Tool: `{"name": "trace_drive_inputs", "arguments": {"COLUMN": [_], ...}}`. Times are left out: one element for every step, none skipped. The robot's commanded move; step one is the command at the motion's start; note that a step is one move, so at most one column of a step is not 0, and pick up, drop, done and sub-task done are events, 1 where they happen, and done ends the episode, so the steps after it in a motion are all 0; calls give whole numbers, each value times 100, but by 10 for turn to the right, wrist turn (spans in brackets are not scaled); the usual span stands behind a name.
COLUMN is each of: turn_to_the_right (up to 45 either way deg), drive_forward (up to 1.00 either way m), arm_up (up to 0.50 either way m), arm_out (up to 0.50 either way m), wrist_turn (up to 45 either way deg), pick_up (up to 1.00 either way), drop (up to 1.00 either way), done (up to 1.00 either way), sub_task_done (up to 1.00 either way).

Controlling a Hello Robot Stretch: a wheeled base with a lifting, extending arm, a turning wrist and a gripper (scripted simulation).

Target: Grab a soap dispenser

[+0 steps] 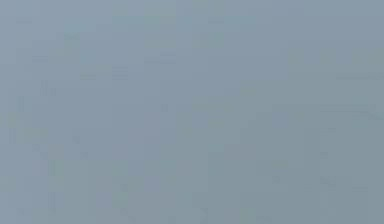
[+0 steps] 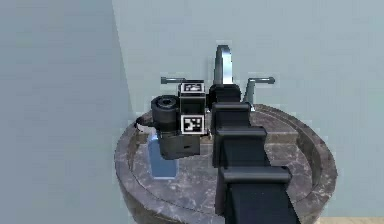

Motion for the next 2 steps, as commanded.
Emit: {"name": "trace_drive_inputs", "arguments": {"turn_to_the_right": [0, 0], "drive_forward": [0, 0], "arm_up": [0, 0], "arm_out": [0, 0], "wrist_turn": [0, 0], "pick_up": [100, 0], "drop": [0, 0], "done": [0, 100], "sub_task_done": [0, 0]}}
